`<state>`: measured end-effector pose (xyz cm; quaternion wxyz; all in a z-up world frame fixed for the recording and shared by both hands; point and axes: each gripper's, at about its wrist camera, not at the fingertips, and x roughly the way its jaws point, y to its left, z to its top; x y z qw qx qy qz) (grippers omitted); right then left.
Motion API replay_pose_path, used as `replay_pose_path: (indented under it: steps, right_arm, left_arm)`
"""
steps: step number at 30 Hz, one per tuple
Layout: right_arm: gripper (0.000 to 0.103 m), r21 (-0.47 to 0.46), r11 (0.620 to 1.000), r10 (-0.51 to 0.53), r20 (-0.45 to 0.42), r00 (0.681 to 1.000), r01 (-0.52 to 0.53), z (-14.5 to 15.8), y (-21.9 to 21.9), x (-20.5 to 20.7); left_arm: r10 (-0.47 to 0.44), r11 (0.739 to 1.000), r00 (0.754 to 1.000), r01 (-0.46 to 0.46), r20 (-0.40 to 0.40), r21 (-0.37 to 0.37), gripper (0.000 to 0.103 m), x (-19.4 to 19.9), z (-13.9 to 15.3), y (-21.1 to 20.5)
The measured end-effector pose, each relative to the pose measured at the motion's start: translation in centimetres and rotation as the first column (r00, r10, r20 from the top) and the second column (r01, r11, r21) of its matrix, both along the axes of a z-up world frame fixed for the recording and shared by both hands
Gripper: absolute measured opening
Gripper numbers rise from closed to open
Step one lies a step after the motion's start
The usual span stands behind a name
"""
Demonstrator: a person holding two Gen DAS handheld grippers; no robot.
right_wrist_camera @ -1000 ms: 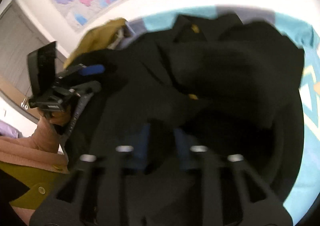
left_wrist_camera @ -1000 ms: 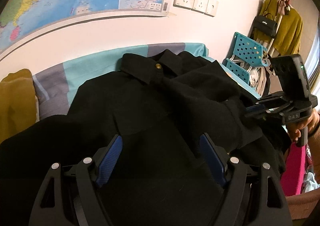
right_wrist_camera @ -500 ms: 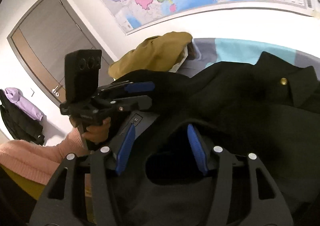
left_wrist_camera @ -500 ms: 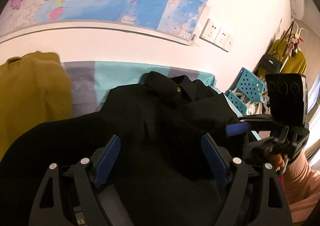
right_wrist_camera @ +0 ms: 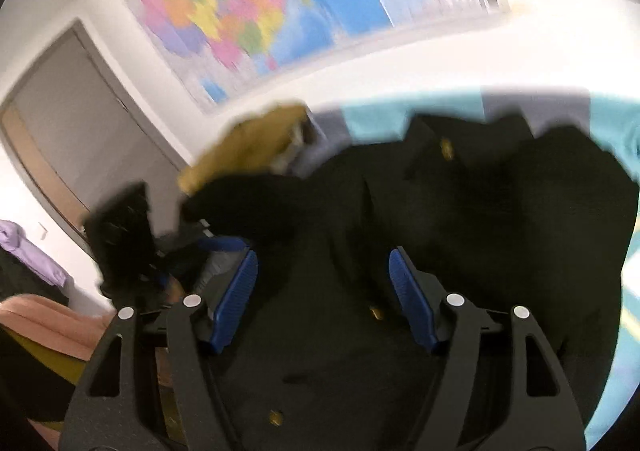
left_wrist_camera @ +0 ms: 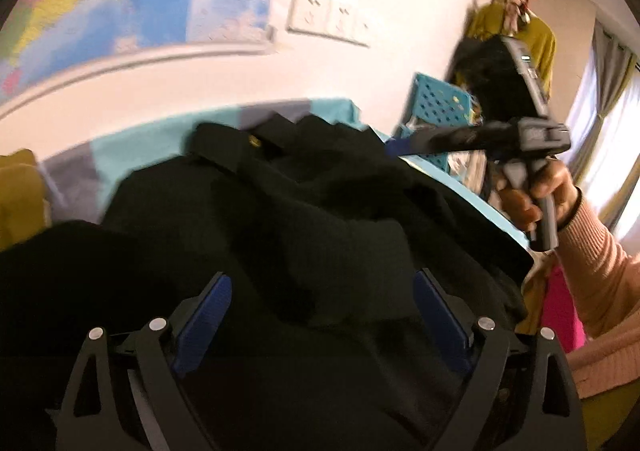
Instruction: Fold large clothes
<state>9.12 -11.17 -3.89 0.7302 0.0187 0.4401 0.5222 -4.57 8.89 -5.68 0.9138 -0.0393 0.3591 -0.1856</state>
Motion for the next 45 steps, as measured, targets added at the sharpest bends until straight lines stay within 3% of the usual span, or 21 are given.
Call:
replay_pose_path:
  steps: [5,7,8,9,13,16,19,21,22,24,26,28,30,32,34,36,37,38,41,42,45]
  right_arm:
    - [0.067,-0.098,0.991,0.083,-0.11,0.99,-0.094,-5.0,1.6,-1.3]
    - [0.041,-0.064,0.99,0.12,-0.12,0.985,-0.129,-5.1,2.0,-2.1]
    - [0.018,-0.015,0.989,0.143,-0.128,0.981,-0.146,-4.5,2.2,-2.2]
    - [0.012,0.033,0.987,0.16,-0.12,0.98,-0.158,-3.7,2.5,-2.3]
    - [0.012,0.104,0.977,0.195,-0.093,0.976,-0.186,-1.8,5.0,-2.5]
    - [0.012,0.113,0.973,0.215,-0.108,0.971,-0.203,-2.0,8.2,-2.7]
    - [0.02,0.103,0.976,0.208,-0.147,0.967,-0.194,-2.6,10.4,-2.3]
    - [0.042,0.116,0.976,0.201,-0.145,0.969,-0.186,-2.3,10.1,-2.1]
    - [0.047,0.124,0.977,0.19,-0.133,0.973,-0.174,-1.8,9.5,-2.0]
    - [0.05,0.138,0.982,0.143,-0.086,0.986,-0.13,-0.4,7.1,-1.1]
    - [0.061,0.096,0.995,0.006,-0.001,1.0,-0.006,0.7,3.2,0.7]
    - [0.065,-0.017,0.978,-0.203,0.116,0.972,0.206,1.0,-1.4,3.2]
    - [0.071,-0.091,0.926,-0.354,0.128,0.926,0.367,0.2,-5.6,5.9]
    - [0.073,-0.158,0.859,-0.476,0.098,0.874,0.486,-1.5,-9.4,8.7]
    - [0.075,-0.197,0.823,-0.538,0.035,0.842,0.534,-3.6,-11.5,10.7]
    - [0.073,-0.153,0.854,-0.511,-0.062,0.857,0.498,-5.1,-11.8,11.5]
    - [0.071,-0.142,0.869,-0.486,-0.067,0.871,0.474,-5.4,-11.2,11.5]
    - [0.063,-0.142,0.882,-0.461,-0.065,0.885,0.449,-5.4,-10.9,11.4]
    - [0.014,-0.146,0.91,-0.401,-0.078,0.913,0.388,-6.2,-9.5,12.0]
    - [0.01,-0.128,0.914,-0.397,-0.093,0.913,0.384,-6.1,-9.8,12.3]
    - [0.006,-0.042,0.905,-0.425,-0.073,0.902,0.423,-4.2,-12.2,12.6]
  left_arm:
    - [0.005,1.0,0.999,-0.004,-0.044,0.016,0.089,0.4,-1.6,0.0]
    - [-0.008,0.999,0.999,0.009,-0.045,0.031,0.089,-0.3,-2.0,-0.1]
    - [-0.024,0.999,0.999,0.025,-0.038,0.037,0.089,-0.7,-2.1,-0.2]
    - [-0.04,0.998,0.999,0.041,-0.03,0.045,0.089,-1.1,-2.2,-0.3]
    - [-0.077,0.992,0.997,0.077,0.002,0.103,0.094,-2.2,-2.2,-1.4]
    - [-0.046,0.991,0.999,0.045,0.003,0.127,0.094,-1.1,-2.1,-2.3]
    - [0.039,0.993,0.999,-0.04,0.006,0.114,0.094,0.7,-1.8,-1.9]
    - [0.143,0.983,0.99,-0.14,-0.017,0.119,0.083,2.2,-1.9,-0.9]
    - [0.18,0.978,0.983,-0.174,-0.043,0.113,0.079,2.8,-2.1,-0.2]
    - [0.224,0.975,0.966,-0.222,-0.128,0.028,0.059,4.0,-2.6,2.2]
    - [0.244,0.962,0.955,-0.26,-0.172,-0.082,0.053,4.4,-2.7,4.7]
    - [0.293,0.946,0.941,-0.311,-0.168,-0.093,0.053,4.1,-2.6,6.6]
    - [0.311,0.937,0.935,-0.331,-0.169,-0.111,0.068,4.1,-2.5,7.7]
    - [0.31,0.935,0.935,-0.333,-0.172,-0.124,0.069,4.2,-2.4,8.4]
    - [0.308,0.939,0.936,-0.328,-0.17,-0.107,0.069,4.8,-2.3,8.5]
    - [0.309,0.937,0.935,-0.331,-0.173,-0.113,0.063,5.3,-2.3,8.7]
    - [0.311,0.933,0.933,-0.337,-0.181,-0.13,0.057,5.8,-2.2,9.0]
    - [0.313,0.929,0.932,-0.34,-0.181,-0.145,0.044,6.2,-2.1,9.3]
    - [0.331,0.926,0.927,-0.355,-0.175,-0.127,0.015,7.3,-1.7,9.7]
    - [0.339,0.924,0.924,-0.363,-0.176,-0.124,0.004,7.6,-1.5,10.0]
    - [0.358,0.917,0.922,-0.377,-0.148,-0.133,0.002,7.9,-0.2,10.6]
